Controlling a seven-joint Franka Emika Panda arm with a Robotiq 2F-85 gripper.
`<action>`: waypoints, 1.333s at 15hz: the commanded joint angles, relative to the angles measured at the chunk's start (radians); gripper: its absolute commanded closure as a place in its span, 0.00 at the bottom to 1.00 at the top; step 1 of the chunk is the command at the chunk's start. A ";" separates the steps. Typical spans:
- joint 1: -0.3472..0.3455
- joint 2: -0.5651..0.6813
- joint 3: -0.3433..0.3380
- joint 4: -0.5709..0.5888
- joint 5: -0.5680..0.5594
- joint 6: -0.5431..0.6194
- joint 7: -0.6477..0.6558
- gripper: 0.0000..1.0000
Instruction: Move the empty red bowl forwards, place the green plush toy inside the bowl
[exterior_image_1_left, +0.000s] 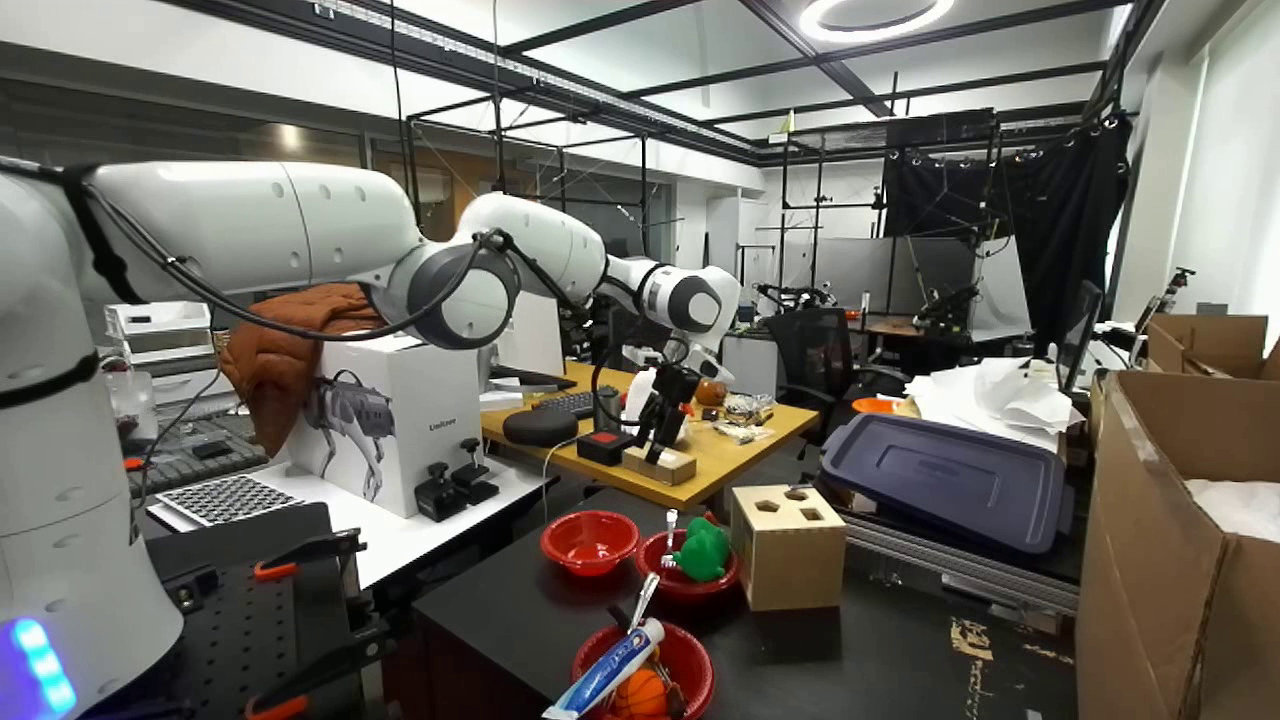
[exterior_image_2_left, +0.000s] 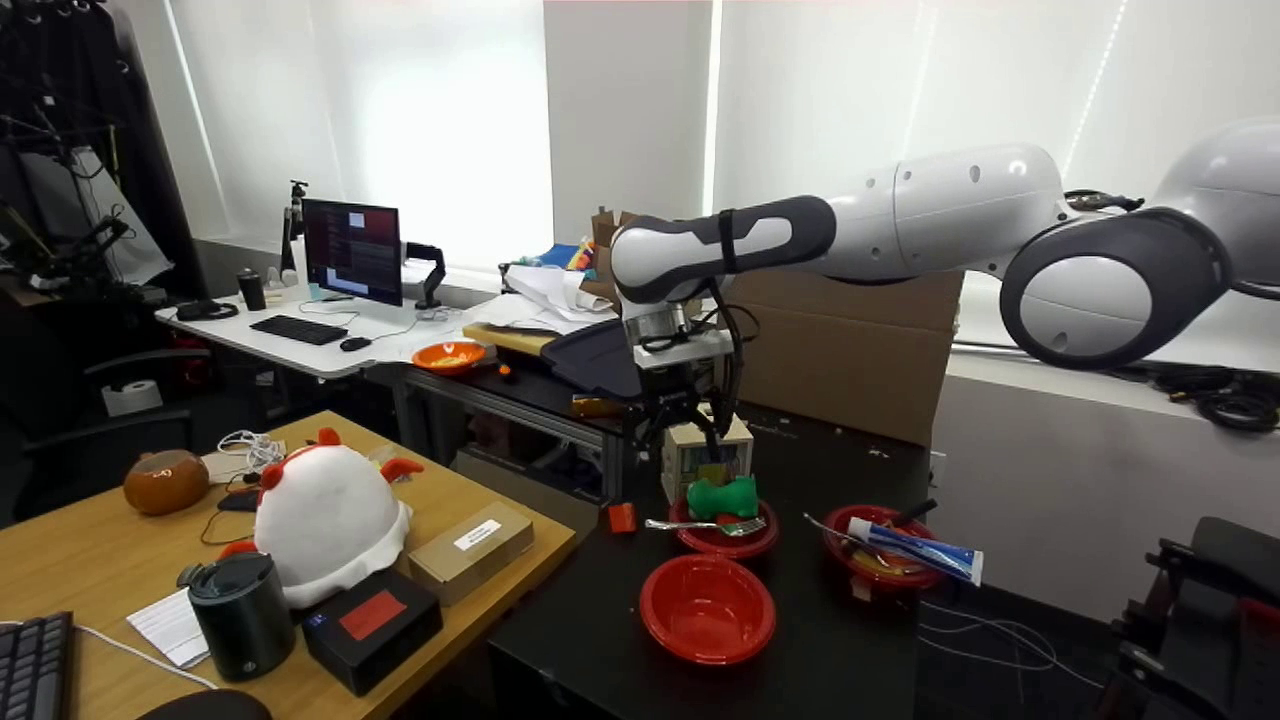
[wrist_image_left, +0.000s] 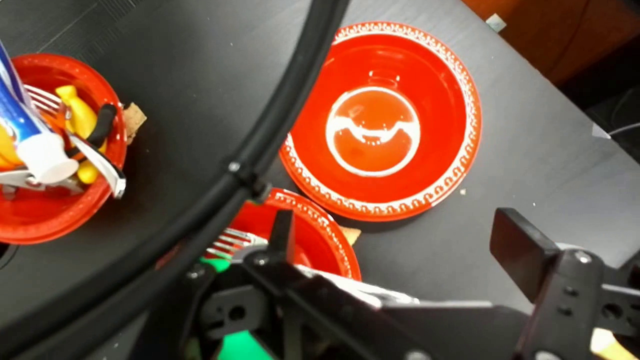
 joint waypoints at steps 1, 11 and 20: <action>0.002 -0.033 -0.022 0.019 -0.037 0.041 0.035 0.00; -0.019 -0.115 -0.015 0.011 -0.035 0.058 0.048 0.00; -0.072 -0.100 -0.043 -0.025 -0.148 -0.144 -0.406 0.00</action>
